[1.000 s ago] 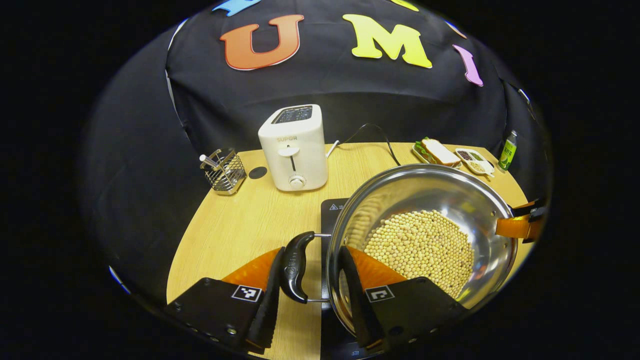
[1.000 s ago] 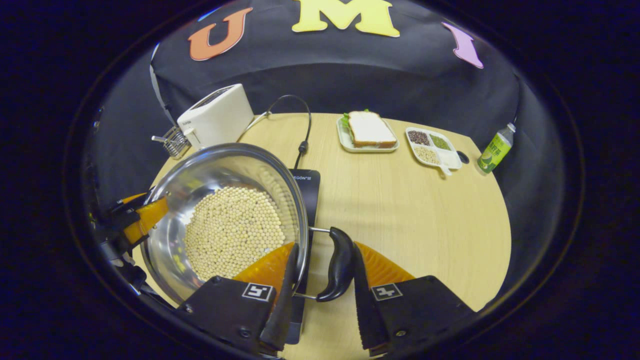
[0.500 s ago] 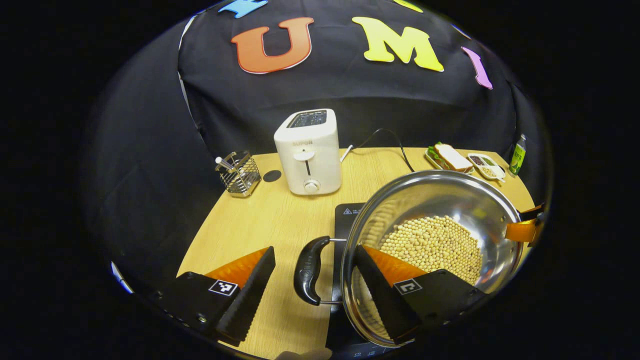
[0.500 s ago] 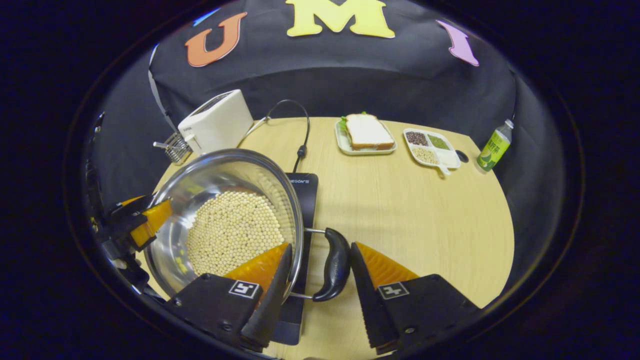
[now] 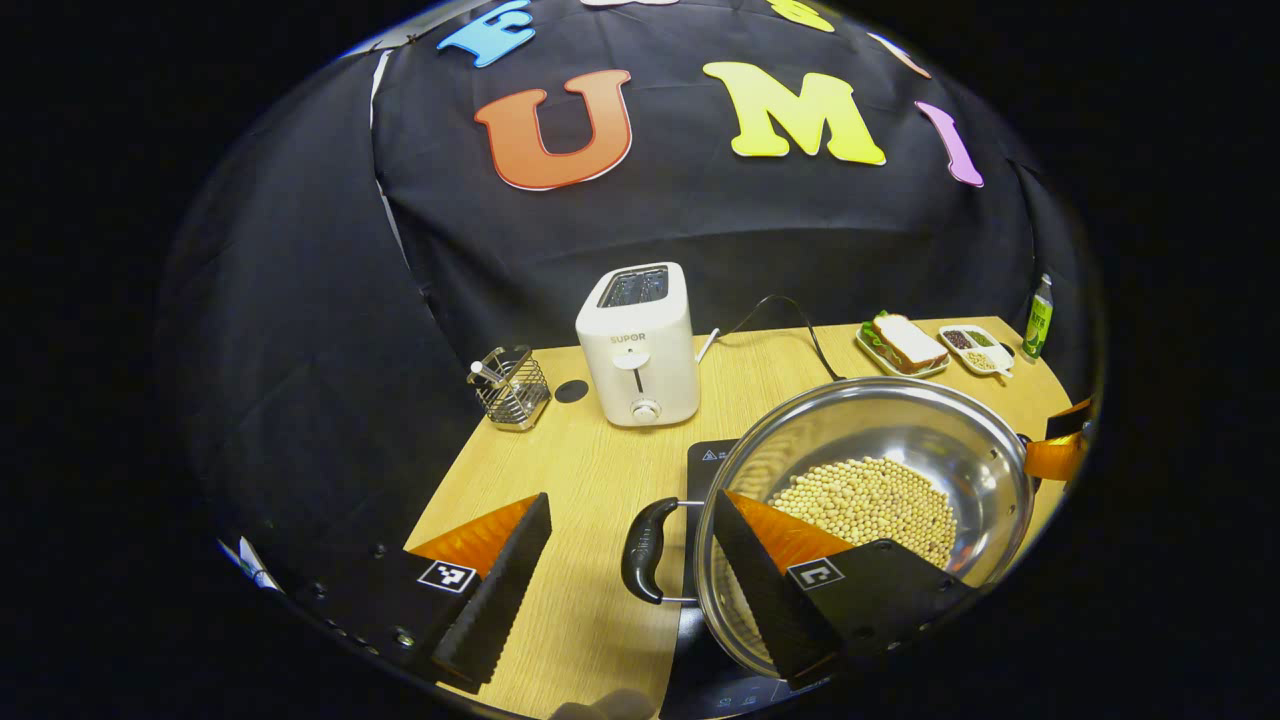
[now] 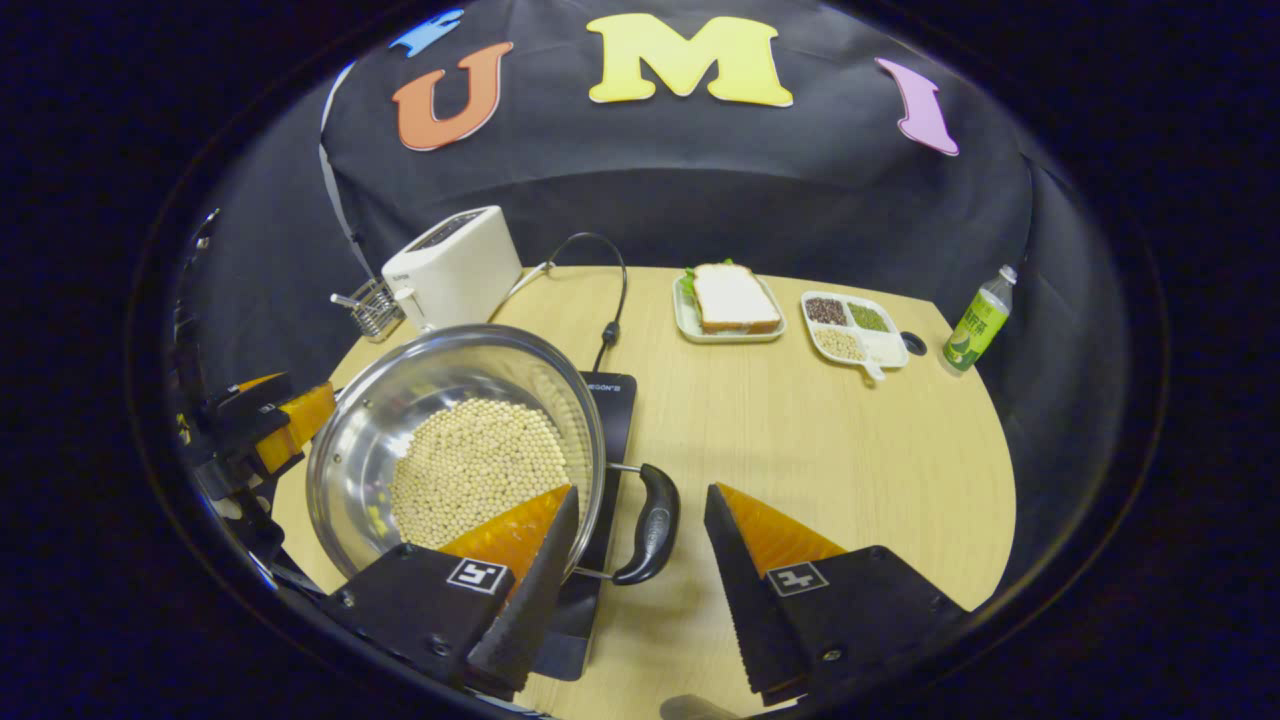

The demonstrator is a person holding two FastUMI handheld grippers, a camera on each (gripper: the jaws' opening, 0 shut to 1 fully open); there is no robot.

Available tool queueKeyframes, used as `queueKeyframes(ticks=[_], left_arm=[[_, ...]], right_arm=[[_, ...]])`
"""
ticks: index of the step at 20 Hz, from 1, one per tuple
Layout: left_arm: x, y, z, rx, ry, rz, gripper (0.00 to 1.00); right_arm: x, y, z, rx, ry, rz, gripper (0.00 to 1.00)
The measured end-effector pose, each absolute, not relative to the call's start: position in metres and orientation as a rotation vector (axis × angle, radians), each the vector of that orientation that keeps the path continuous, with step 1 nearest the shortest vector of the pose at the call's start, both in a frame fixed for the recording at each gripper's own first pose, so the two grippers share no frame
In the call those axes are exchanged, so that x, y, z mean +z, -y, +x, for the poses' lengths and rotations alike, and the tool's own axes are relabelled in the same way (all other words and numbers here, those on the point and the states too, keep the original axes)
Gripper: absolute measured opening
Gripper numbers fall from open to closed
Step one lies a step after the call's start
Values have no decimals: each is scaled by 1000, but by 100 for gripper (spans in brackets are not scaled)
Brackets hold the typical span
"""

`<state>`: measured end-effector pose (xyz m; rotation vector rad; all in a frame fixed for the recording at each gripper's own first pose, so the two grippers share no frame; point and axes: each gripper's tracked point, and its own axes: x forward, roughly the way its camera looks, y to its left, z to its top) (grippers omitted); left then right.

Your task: First push the handle of the pot to place it horizontally, then grasp the pot with both hands and set it on the induction cooktop.

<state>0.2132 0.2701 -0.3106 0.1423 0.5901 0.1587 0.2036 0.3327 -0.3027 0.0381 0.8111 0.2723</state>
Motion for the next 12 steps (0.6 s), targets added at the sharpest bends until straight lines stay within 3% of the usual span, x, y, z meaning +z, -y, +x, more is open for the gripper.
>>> queueKeyframes(ticks=[1, 8, 12], left_arm=[[-298, -270, 209, 170, -565, 158, 97], [-164, -200, 162, 146, -298, 154, 96], [-92, -148, 115, 128, -174, 156, 96]], right_arm=[[-294, -330, 202, 283, -779, 21, 80], [-198, -280, 173, 317, -520, -91, 80], [-144, -224, 141, 294, -410, -73, 87]])
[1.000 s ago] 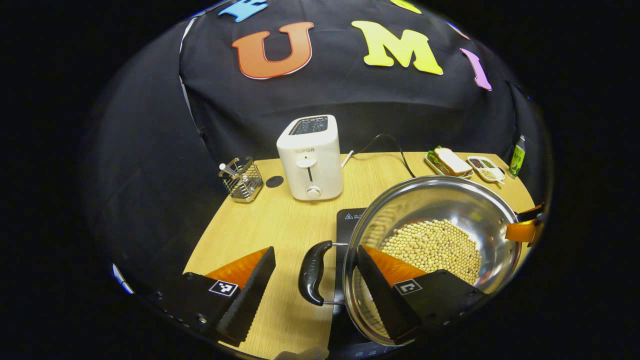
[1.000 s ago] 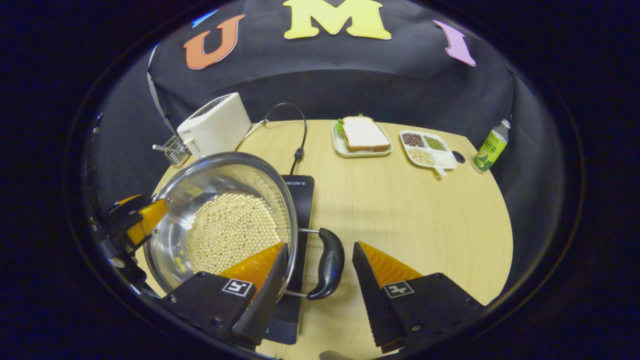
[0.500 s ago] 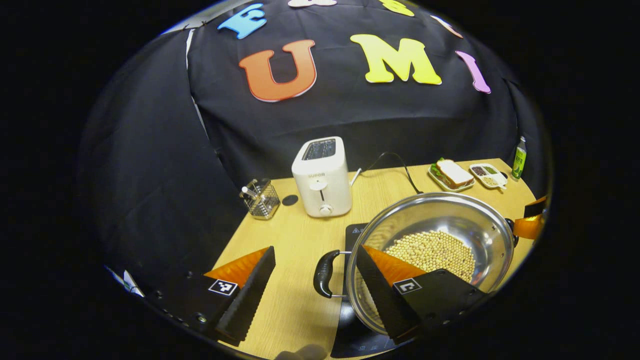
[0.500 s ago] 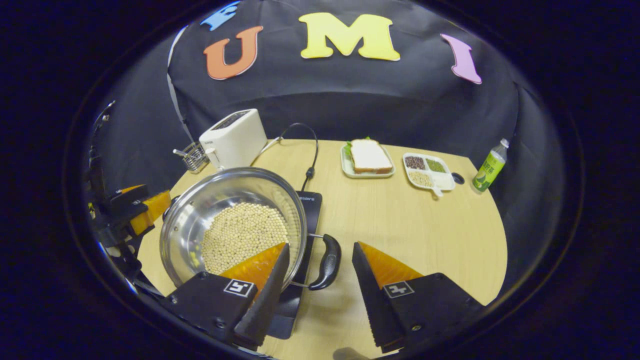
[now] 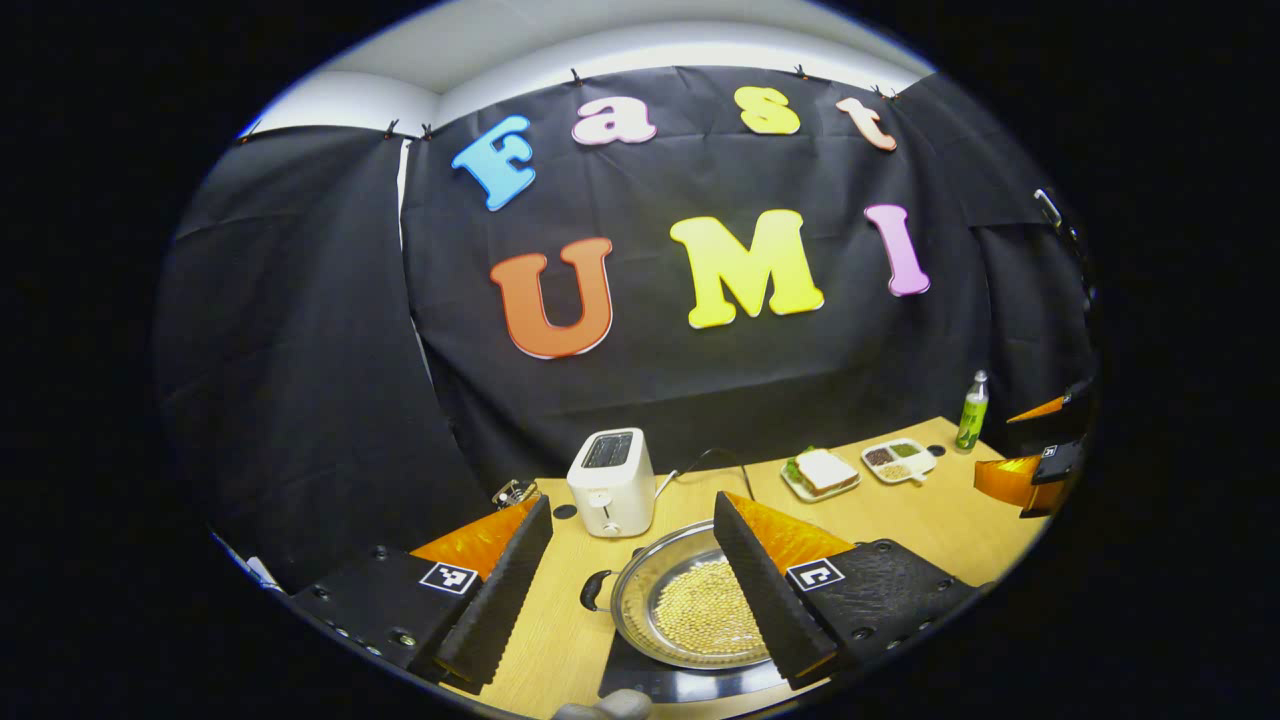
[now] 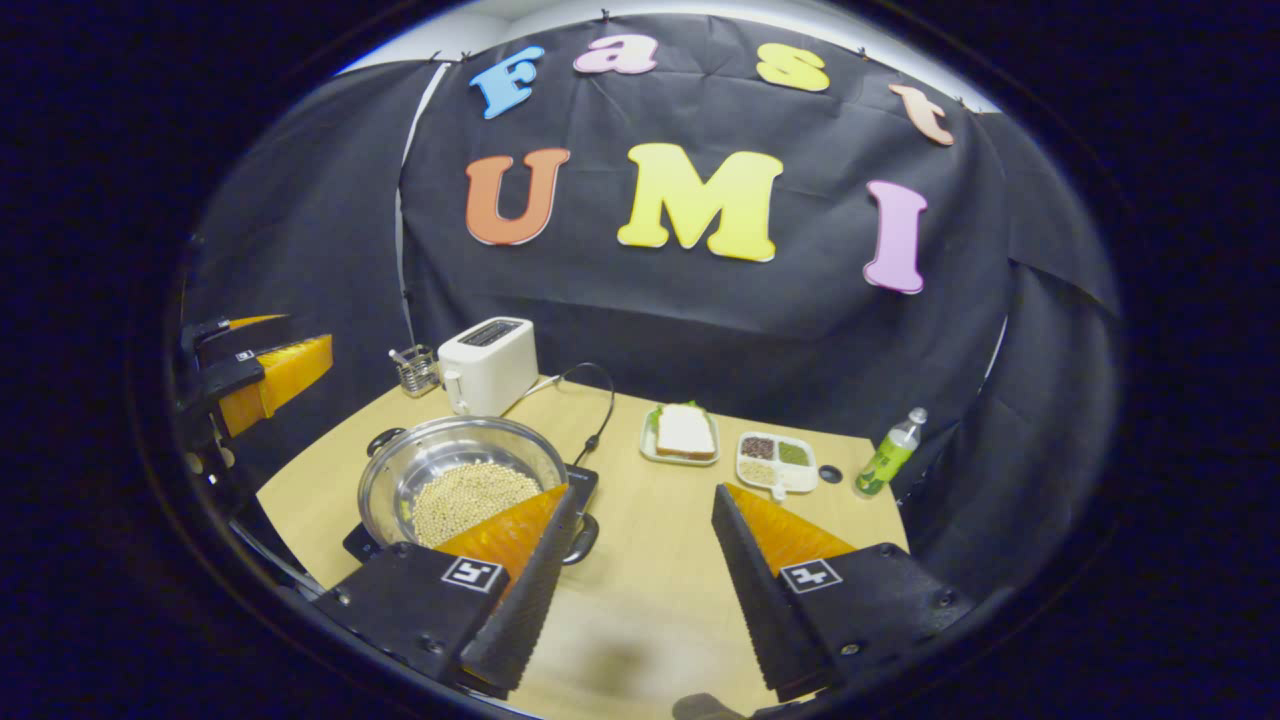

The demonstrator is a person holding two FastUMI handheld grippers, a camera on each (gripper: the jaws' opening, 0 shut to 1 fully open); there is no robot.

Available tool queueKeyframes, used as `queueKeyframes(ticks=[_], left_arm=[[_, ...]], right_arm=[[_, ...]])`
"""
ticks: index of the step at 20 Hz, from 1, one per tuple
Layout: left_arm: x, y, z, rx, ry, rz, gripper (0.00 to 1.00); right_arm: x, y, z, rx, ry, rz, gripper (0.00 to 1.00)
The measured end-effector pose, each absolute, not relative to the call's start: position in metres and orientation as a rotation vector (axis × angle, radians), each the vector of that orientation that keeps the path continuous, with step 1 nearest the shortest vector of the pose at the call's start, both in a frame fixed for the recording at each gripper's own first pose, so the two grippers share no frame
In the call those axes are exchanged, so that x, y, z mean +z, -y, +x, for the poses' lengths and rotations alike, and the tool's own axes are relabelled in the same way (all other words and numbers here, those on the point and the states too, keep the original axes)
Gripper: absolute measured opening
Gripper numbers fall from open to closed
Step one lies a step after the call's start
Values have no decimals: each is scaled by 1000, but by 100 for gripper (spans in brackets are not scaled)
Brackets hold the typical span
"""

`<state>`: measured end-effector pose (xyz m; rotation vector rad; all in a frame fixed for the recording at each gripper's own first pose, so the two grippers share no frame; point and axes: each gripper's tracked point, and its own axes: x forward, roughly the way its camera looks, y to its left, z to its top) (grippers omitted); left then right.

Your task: First push the handle of the pot to place it horizontally, then grasp the pot with both hands and set it on the induction cooktop.

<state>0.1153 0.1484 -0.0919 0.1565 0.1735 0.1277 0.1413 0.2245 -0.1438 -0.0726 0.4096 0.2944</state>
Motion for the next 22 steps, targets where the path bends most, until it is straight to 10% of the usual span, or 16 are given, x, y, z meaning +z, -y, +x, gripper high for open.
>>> queueKeyframes(ticks=[2, 22], left_arm=[[-63, -120, 91, 123, -135, 153, 96], [28, 112, 24, 7, -20, -3, 96]], right_arm=[[-115, -193, 122, 278, -358, -60, 100], [7, 62, 30, 62, -53, 87, 100]])
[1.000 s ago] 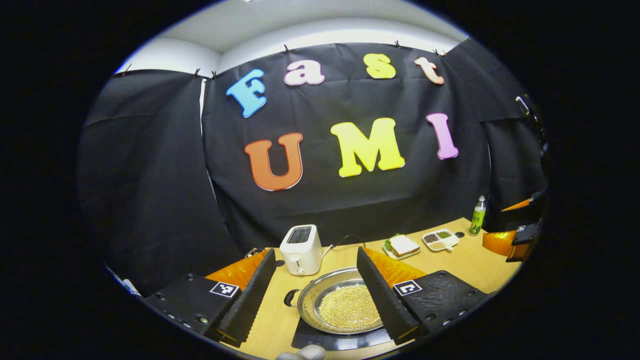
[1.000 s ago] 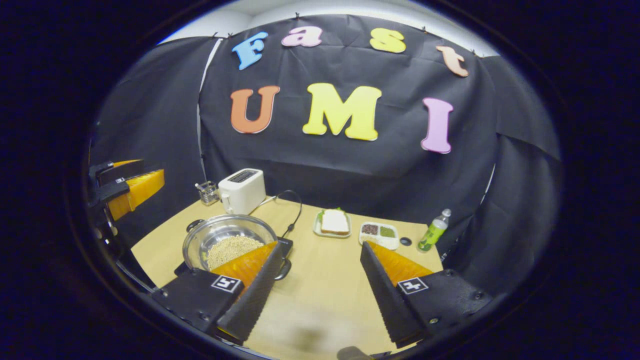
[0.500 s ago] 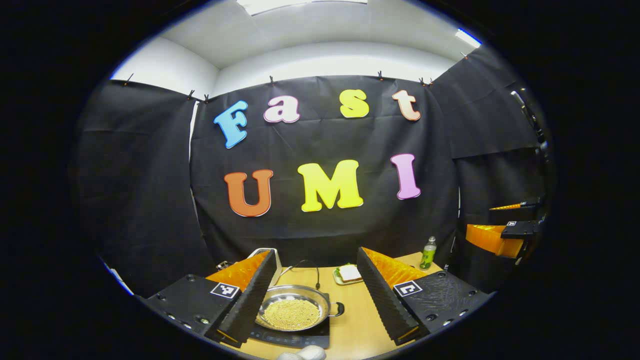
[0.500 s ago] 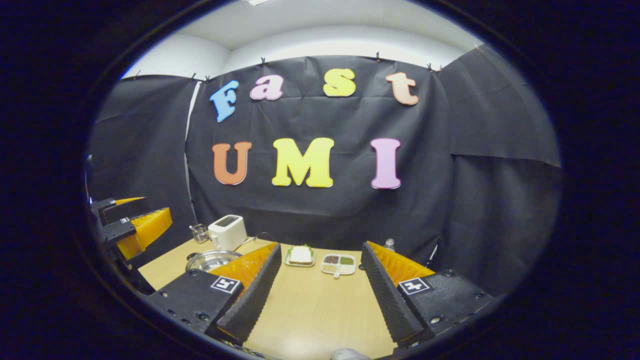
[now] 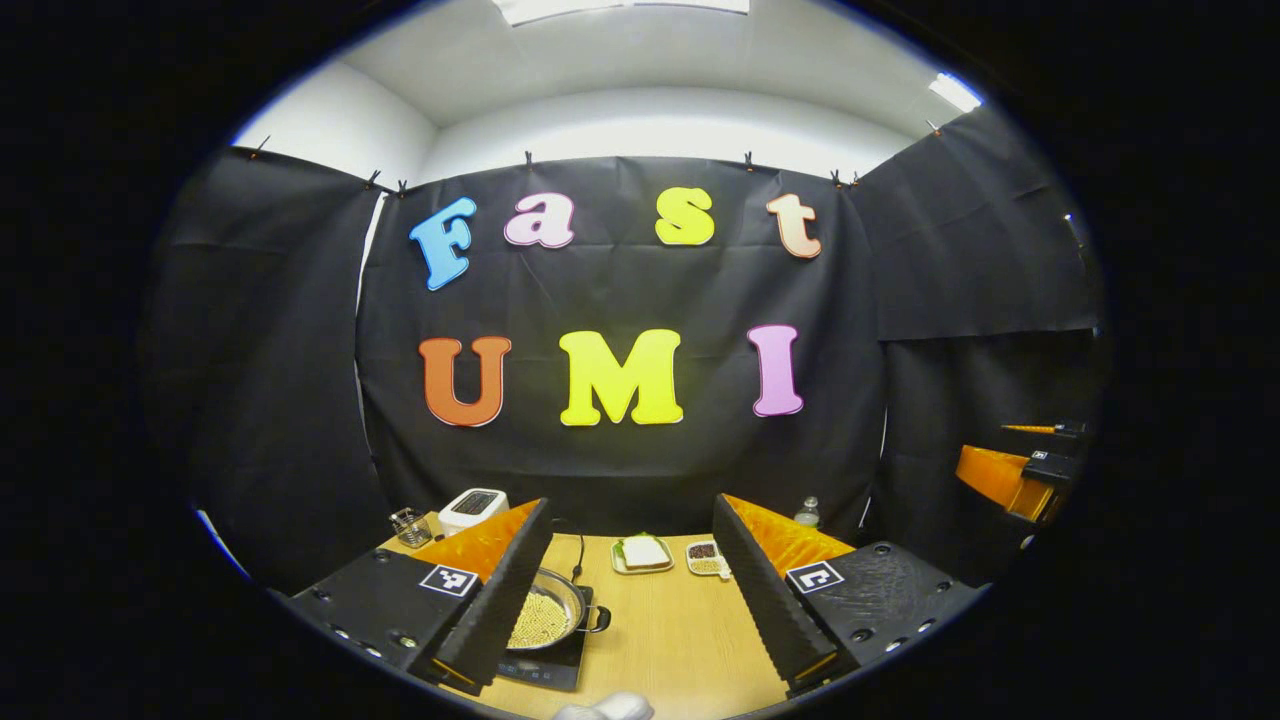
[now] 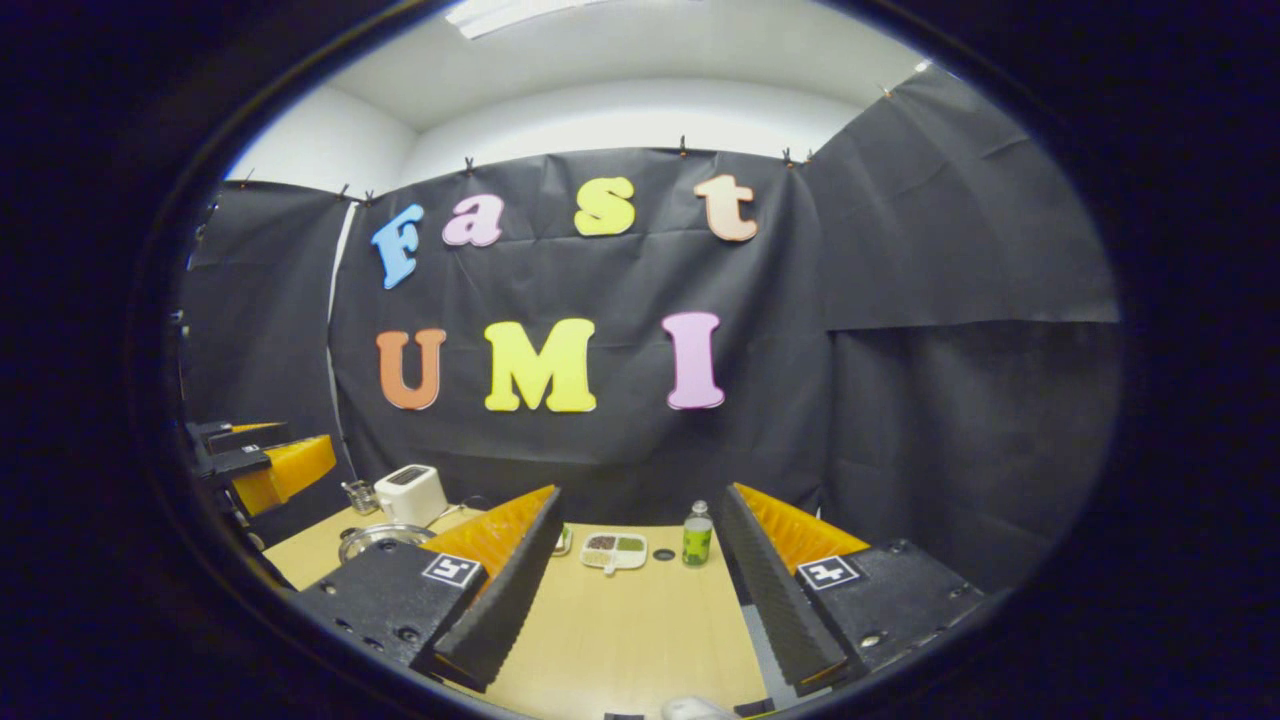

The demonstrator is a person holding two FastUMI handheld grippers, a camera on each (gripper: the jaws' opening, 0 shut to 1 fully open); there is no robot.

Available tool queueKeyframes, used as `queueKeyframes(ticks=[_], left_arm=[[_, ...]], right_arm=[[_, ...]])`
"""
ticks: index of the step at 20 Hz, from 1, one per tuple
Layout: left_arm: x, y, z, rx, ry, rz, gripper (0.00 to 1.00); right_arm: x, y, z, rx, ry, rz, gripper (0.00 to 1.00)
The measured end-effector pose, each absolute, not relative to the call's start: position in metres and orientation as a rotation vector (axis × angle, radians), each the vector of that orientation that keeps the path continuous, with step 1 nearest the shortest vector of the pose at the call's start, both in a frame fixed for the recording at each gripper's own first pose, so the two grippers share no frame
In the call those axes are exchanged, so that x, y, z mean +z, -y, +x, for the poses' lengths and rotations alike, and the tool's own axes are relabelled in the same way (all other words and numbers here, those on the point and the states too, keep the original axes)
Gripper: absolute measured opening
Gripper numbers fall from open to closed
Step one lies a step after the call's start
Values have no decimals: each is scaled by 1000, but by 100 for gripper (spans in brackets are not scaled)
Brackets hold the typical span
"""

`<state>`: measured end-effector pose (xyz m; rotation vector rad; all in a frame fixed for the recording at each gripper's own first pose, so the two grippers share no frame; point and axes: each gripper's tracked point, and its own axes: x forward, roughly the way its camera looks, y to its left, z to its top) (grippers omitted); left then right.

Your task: First push the handle of the pot to place it horizontally, then grasp the pot with both hands and set it on the induction cooktop.

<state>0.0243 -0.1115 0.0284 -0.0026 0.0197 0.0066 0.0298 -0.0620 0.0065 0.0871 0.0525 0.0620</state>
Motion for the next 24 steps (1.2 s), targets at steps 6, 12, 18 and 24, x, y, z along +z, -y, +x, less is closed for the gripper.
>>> queueKeyframes(ticks=[6, 12, 18, 24], left_arm=[[28, 118, 17, 23, -25, 5, 96], [24, 121, 16, 34, -36, 14, 96], [20, 132, 15, 28, -45, 24, 96], [19, 135, 17, 33, -44, 26, 96]], right_arm=[[2, 72, 30, 67, -66, 92, 100], [-4, 75, 30, 79, -71, 88, 100], [-13, 82, 32, 81, -86, 93, 100], [-16, 85, 35, 87, -90, 91, 100]])
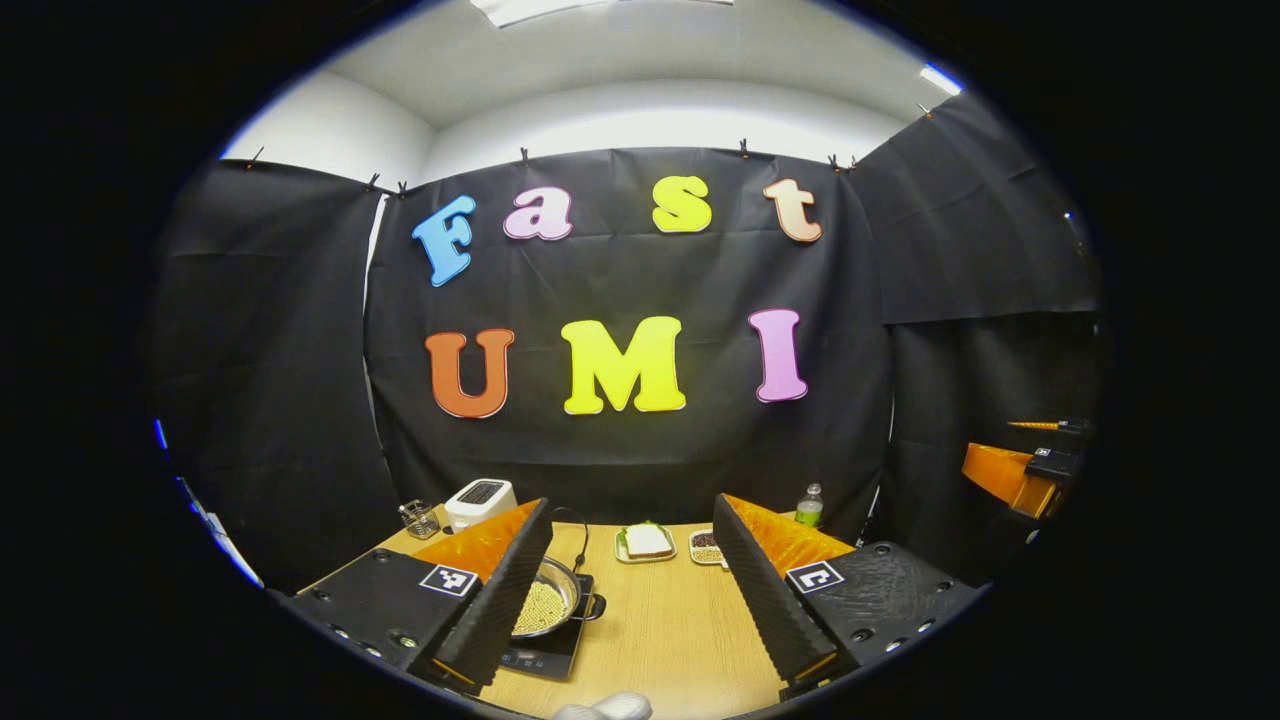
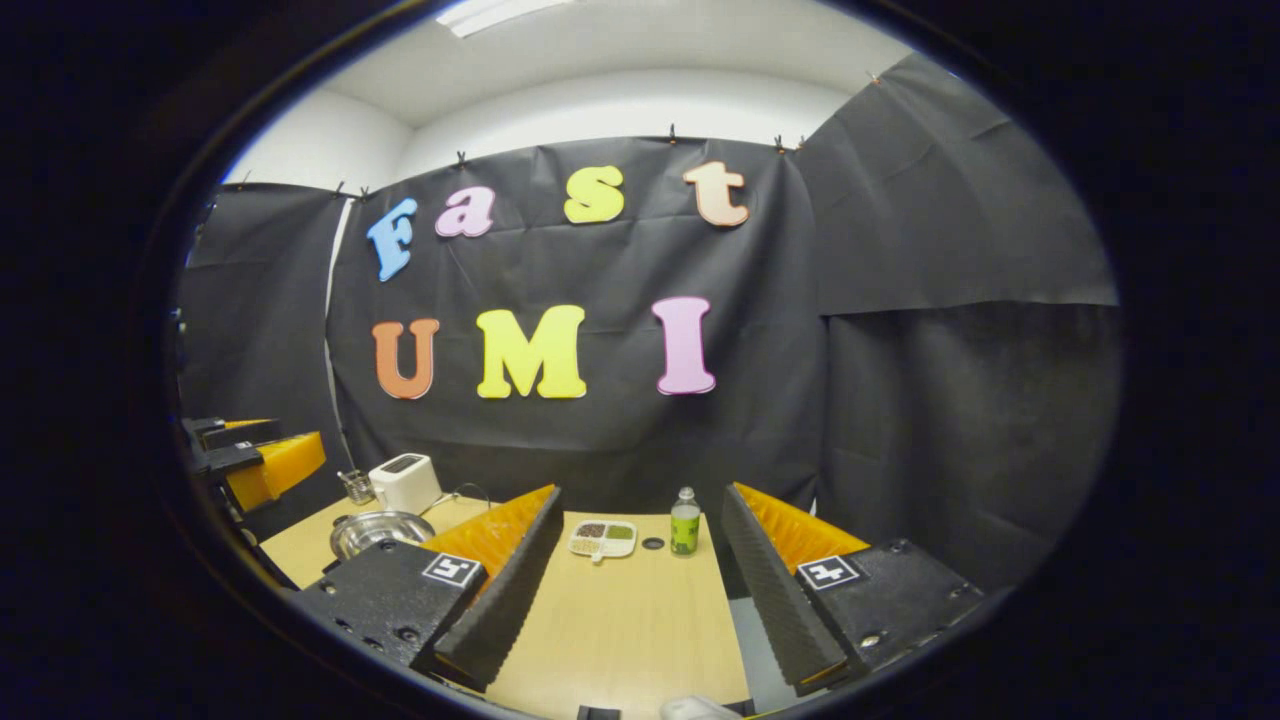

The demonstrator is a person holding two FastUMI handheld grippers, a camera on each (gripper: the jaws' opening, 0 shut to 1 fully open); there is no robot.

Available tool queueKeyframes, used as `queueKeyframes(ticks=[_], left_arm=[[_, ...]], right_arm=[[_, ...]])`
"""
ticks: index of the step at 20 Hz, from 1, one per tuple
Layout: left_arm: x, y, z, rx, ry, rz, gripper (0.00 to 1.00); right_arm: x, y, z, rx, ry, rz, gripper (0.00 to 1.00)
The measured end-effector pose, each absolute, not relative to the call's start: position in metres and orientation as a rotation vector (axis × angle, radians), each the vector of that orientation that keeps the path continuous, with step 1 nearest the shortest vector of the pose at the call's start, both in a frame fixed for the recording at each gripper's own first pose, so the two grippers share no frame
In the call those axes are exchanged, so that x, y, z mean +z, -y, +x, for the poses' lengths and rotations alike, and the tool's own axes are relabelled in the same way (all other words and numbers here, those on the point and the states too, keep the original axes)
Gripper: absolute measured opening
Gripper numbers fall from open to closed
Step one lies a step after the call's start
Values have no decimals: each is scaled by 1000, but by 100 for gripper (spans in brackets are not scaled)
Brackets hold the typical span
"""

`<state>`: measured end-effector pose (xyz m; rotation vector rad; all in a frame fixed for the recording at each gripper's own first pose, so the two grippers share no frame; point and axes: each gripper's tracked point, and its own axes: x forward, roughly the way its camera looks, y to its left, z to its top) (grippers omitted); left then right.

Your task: First push the handle of the pot to place it horizontally, then grasp the pot with both hands and set it on the induction cooktop.

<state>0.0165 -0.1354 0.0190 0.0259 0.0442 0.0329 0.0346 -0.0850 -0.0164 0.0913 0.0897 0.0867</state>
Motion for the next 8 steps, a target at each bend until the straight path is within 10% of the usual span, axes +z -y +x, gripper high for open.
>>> queueKeyframes(ticks=[8], left_arm=[[19, 145, 14, 38, -47, 32, 96]], right_arm=[[-18, 85, 37, 113, -90, 81, 100]])
